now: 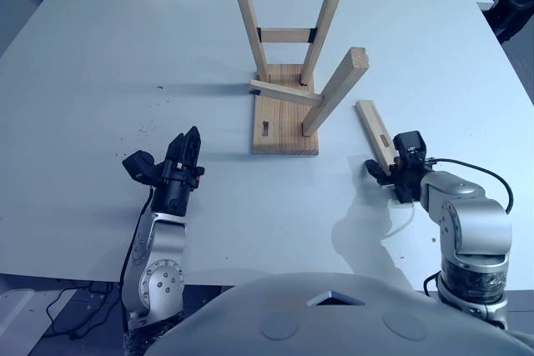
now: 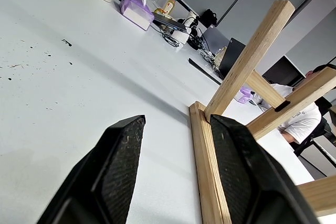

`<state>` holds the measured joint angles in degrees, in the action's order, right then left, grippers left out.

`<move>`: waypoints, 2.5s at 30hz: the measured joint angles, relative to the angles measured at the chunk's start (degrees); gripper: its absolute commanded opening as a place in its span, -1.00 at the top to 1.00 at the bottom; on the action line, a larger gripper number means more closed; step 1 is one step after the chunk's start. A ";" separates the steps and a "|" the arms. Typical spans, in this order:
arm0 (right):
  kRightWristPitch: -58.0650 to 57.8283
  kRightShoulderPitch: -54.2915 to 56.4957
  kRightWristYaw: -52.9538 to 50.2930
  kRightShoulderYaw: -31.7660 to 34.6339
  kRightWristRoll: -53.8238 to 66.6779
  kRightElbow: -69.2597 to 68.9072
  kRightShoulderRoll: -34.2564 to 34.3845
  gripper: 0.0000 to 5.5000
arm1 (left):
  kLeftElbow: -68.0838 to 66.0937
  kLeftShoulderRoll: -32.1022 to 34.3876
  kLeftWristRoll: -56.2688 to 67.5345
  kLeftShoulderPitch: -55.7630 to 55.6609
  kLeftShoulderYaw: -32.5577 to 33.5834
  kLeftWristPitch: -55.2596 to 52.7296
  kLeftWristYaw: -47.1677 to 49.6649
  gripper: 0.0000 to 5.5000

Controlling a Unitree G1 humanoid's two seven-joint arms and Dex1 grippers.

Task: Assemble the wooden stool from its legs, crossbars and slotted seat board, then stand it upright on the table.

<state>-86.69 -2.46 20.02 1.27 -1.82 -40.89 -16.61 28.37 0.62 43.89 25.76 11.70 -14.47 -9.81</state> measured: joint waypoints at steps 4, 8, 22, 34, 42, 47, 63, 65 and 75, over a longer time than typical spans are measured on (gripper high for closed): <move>-0.08 -2.10 2.82 1.46 3.30 -0.81 -6.56 -0.52 | 0.06 -0.48 -0.14 0.26 -0.05 0.00 0.19 0.17; 1.81 -3.56 4.76 2.69 5.36 -0.16 -12.26 -0.33 | 0.30 -1.38 -0.67 0.80 -0.28 0.41 0.49 0.17; 14.15 3.73 -0.98 2.55 7.34 10.48 -8.75 0.26 | 2.65 -0.87 -2.74 -4.77 6.83 0.43 12.32 0.17; 51.47 51.61 -17.67 26.95 17.97 59.42 -0.47 0.26 | -16.19 15.61 -10.53 -36.22 15.02 -12.58 28.56 0.17; 48.47 57.33 -6.85 21.89 35.02 44.30 5.72 0.26 | -27.76 28.46 -3.25 -67.35 6.51 -28.07 5.01 0.17; 39.98 57.06 3.06 13.99 42.19 38.96 4.59 0.26 | -24.14 26.29 2.05 -71.52 5.74 -27.76 -3.78 0.17; 32.99 55.23 41.02 6.76 55.67 36.30 -11.24 0.26 | -9.64 21.43 42.39 -67.34 13.43 -30.87 -4.49 -0.29; 33.84 55.35 44.03 5.05 54.96 38.65 -11.77 0.26 | -8.70 21.70 43.64 -65.91 12.72 -31.04 -5.10 -0.29; 37.15 58.82 54.10 0.44 51.86 42.35 -13.84 0.26 | -4.64 25.99 45.58 -61.05 6.54 -33.49 -16.88 -0.29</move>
<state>-49.55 56.36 74.12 1.71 50.04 1.47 -30.45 23.73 26.62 89.47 -35.28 18.24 -47.96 -26.69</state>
